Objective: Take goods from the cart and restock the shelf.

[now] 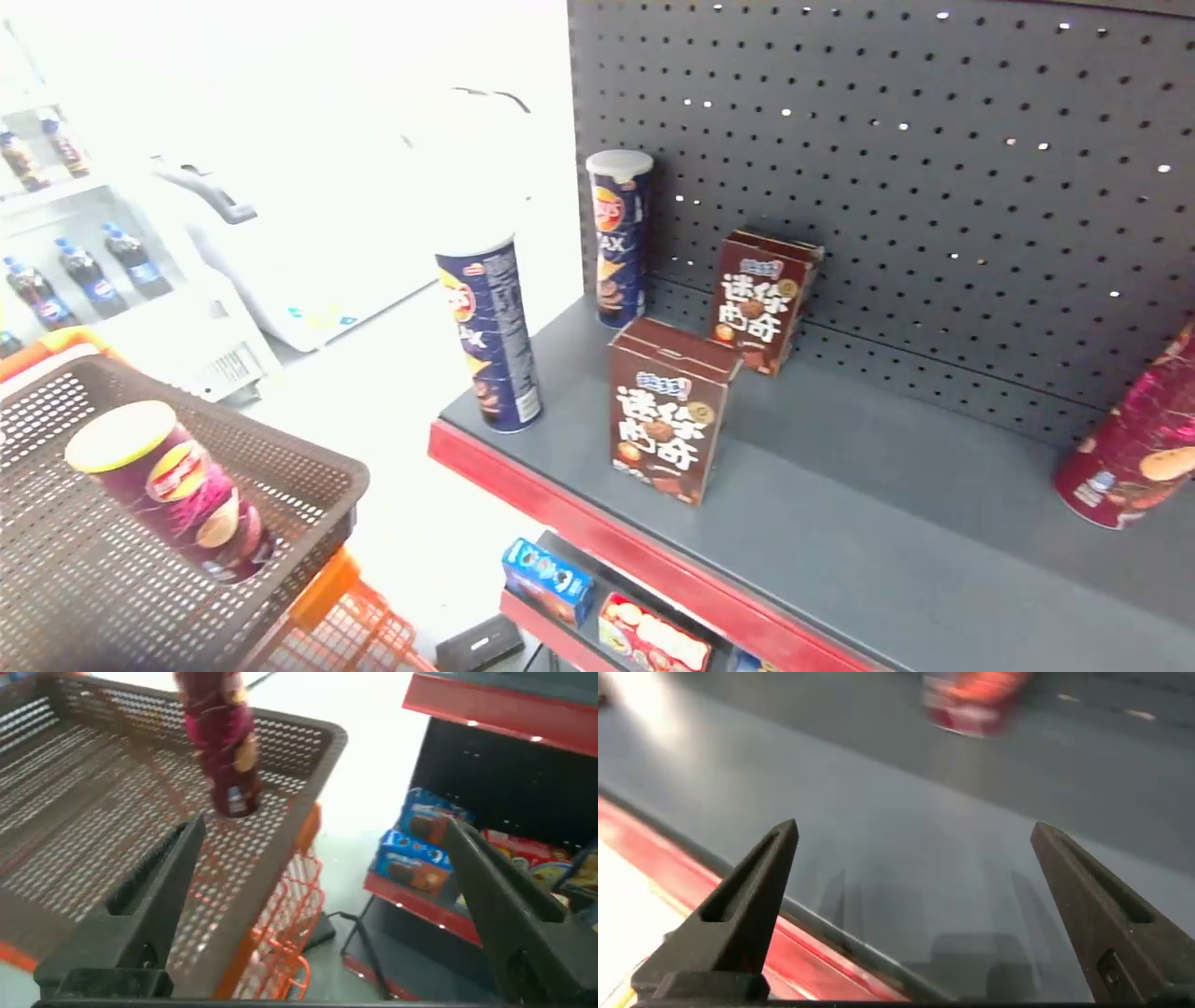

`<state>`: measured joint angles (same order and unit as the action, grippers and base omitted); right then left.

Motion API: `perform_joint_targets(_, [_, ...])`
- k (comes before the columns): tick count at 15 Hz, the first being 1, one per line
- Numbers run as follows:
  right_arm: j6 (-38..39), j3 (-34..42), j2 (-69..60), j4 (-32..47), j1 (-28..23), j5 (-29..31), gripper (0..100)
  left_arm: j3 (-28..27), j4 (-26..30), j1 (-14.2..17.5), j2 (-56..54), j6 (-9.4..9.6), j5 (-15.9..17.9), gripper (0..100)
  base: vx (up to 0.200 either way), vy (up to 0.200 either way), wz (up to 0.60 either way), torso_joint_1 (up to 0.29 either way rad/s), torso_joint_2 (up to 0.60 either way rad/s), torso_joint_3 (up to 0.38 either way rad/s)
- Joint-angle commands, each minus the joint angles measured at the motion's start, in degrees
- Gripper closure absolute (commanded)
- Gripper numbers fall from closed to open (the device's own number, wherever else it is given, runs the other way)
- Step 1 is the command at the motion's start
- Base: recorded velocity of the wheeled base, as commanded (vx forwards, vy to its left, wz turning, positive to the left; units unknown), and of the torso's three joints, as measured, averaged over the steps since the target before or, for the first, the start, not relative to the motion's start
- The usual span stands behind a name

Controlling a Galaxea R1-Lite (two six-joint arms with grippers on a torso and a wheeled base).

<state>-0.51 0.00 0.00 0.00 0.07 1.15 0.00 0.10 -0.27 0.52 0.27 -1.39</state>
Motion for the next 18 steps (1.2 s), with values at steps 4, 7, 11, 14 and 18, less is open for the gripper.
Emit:
perform_joint_targets(4, [0.0,0.0,0.0,0.0,0.0,0.0,0,0.0,0.0,0.0,0.0,0.26,0.0,0,0.000,0.000,0.60,0.005,0.00,0.006])
perform_joint_targets(7, [0.0,0.0,0.0,0.0,0.0,0.0,0,0.0,0.0,0.1,0.0,0.26,0.0,0,0.000,0.000,0.00,0.000,0.00,0.000])
perform_joint_targets(11, [0.0,0.0,0.0,0.0,0.0,0.0,0,-5.3,1.5,-0.5,2.0,4.13,2.8,0,0.000,0.000,0.00,0.000,0.00,0.000])
perform_joint_targets(14, [0.0,0.0,0.0,0.0,0.0,0.0,0,-15.2,4.9,-1.4,16.3,5.53,5.7,0,0.000,0.000,0.00,0.000,0.00,0.000])
perform_joint_targets(18, [0.0,0.0,0.0,0.0,0.0,0.0,0,-27.1,1.0,-1.5,42.5,6.59,5.4,0,0.000,0.000,0.00,0.000,0.00,0.000])
